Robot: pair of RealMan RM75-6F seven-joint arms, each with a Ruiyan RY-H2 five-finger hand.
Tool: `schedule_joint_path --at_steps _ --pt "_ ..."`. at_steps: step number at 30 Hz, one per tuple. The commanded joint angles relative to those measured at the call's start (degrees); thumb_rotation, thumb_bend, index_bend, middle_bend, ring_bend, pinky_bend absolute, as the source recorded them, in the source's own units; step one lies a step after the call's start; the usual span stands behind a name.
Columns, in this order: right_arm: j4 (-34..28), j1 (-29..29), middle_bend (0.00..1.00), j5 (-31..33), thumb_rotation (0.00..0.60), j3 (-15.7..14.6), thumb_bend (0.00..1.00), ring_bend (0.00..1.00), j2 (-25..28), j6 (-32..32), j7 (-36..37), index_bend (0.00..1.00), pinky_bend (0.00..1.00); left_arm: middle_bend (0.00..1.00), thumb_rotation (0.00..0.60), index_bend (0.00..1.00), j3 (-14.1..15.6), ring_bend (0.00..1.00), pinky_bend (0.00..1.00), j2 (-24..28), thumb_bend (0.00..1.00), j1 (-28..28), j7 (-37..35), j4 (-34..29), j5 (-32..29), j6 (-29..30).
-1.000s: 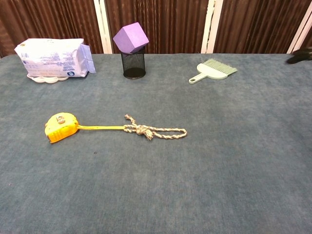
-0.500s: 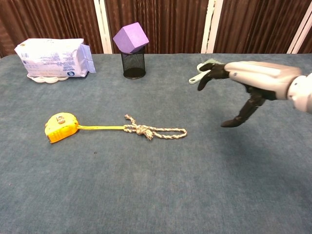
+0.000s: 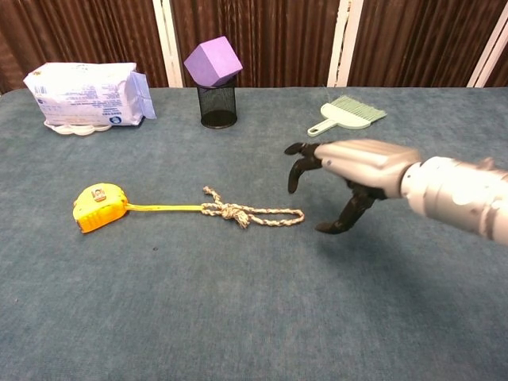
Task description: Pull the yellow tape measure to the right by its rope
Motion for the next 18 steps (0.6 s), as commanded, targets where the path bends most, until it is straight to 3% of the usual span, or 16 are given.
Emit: schedule_joint_path --at_steps 1,18 --pt "1.73 1.12 0.07 0.87 0.6 -0.81 0.41 0.04 -1.78 -0.64 -0.79 0.43 0.0 0.0 0.6 0.04 -0.01 0.0 0.14 0.07 0.47 0.08 -0.24 0.03 -0.03 0.06" --pt "7.36 3.31 0.07 3.01 0.6 -1.0 0.48 0.05 -4.22 -0.8 0.49 0.5 0.0 0.0 0.6 0.04 -0.18 0.0 0.14 0.19 0.46 0.16 -0.28 0.12 -0.7 -0.35"
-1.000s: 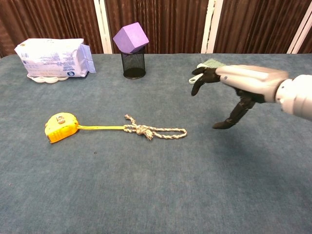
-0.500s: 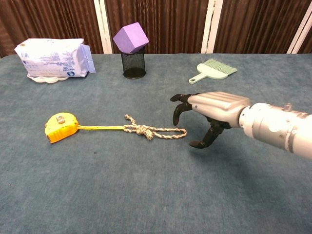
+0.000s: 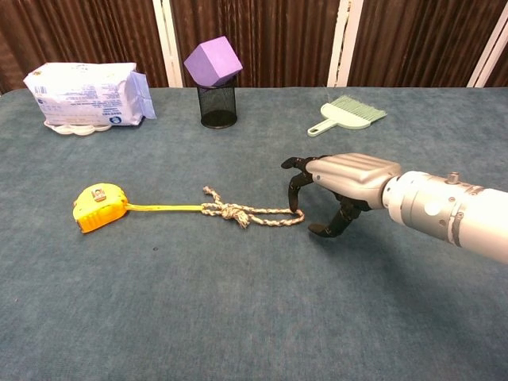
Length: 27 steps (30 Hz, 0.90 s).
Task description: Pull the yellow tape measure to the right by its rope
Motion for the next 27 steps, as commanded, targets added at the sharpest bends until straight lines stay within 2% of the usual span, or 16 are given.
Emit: schedule_joint_path --at_steps 1,27 --pt "0.33 0.33 0.07 0.09 0.6 0.2 0.49 0.05 -0.21 -0.06 0.54 0.5 0.0 0.0 0.6 0.04 -0.02 0.0 0.14 -0.03 0.46 0.0 0.09 0.01 -0.02 0.0" --pt "4.29 2.77 0.07 0.04 0.6 -0.41 0.49 0.06 -2.36 -1.08 2.87 0.56 0.0 0.0 0.6 0.04 -0.3 0.0 0.14 0.2 0.46 0.2 -0.68 0.16 -0.71 -0.18"
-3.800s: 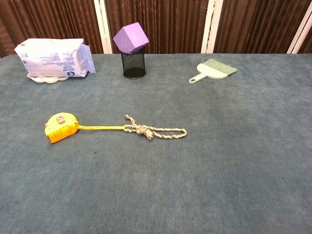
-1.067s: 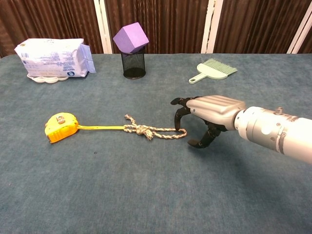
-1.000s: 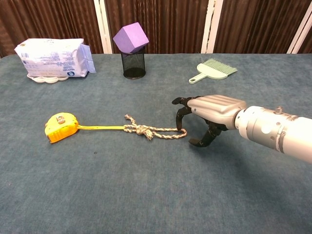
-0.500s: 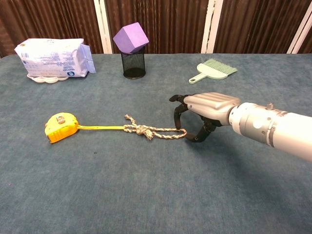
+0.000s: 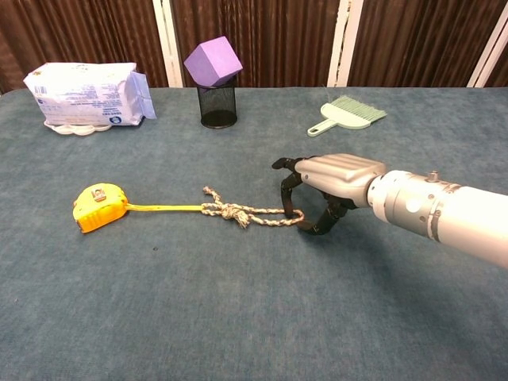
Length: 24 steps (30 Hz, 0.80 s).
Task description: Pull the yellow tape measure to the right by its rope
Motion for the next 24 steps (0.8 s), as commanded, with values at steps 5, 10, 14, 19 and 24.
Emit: schedule_joint_path --at_steps 5,10,14,19,24 --pt "-0.07 0.23 0.07 0.21 0.6 -0.06 0.49 0.06 -0.07 0.06 0.0 0.58 0.0 0.0 0.6 0.04 -0.02 0.0 0.14 0.06 0.46 0.02 -0.06 -0.08 -0.06 -0.05" --pt "-0.03 0.46 0.07 0.24 0.6 -0.26 0.49 0.06 -0.1 0.02 -0.22 0.59 0.0 0.0 0.6 0.04 -0.03 0.0 0.14 0.08 0.46 0.07 -0.19 -0.03 -0.1 -0.03" --pt "0.22 0.63 0.07 0.49 0.6 -0.44 0.49 0.06 -0.22 -0.09 -0.55 0.59 0.0 0.0 0.6 0.04 -0.05 0.0 0.14 0.11 0.46 0.11 -0.2 -0.05 -0.19 -0.05" --pt "0.64 0.75 0.07 0.73 0.6 -0.6 0.49 0.06 -0.46 0.03 -0.97 0.6 0.0 0.0 0.6 0.04 -0.05 0.0 0.14 0.09 0.46 0.11 -0.02 -0.03 -0.21 -0.09" --pt "0.84 0.85 0.07 0.84 0.6 -0.72 0.5 0.06 -0.56 0.13 -1.21 0.63 0.0 0.0 0.6 0.04 -0.1 0.0 0.14 0.1 0.46 0.12 -0.05 -0.02 -0.29 -0.12"
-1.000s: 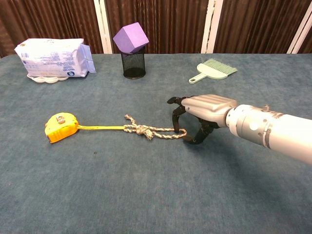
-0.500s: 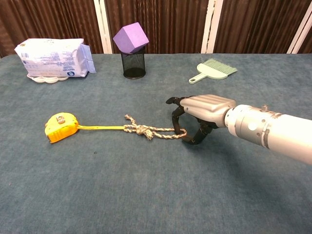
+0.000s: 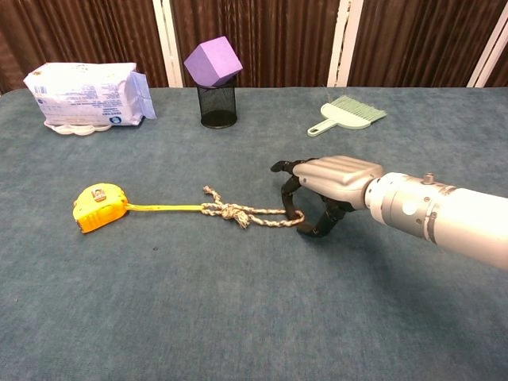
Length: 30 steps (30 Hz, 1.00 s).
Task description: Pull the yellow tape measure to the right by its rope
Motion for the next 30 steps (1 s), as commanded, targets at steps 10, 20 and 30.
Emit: schedule_joint_path --at_steps 10,20,30 --pt "0.63 0.28 0.07 0.14 0.6 -0.23 0.51 0.07 -0.42 -0.07 -0.29 0.66 0.0 0.0 0.6 0.04 0.04 0.0 0.14 0.11 0.47 0.03 -0.21 -0.07 -0.07 -0.16" --pt "0.4 0.21 0.09 -0.08 0.6 -0.46 0.57 0.09 -0.27 0.5 -0.64 0.71 0.0 0.0 0.6 0.04 0.13 0.0 0.14 0.12 0.46 0.13 -0.04 -0.12 0.23 0.07" --pt "-0.31 -0.26 0.09 -0.31 0.6 -0.55 0.61 0.09 1.06 1.36 -0.76 0.72 0.0 0.0 0.6 0.04 0.09 0.0 0.15 0.19 0.46 0.24 -0.36 -0.12 0.21 0.22"
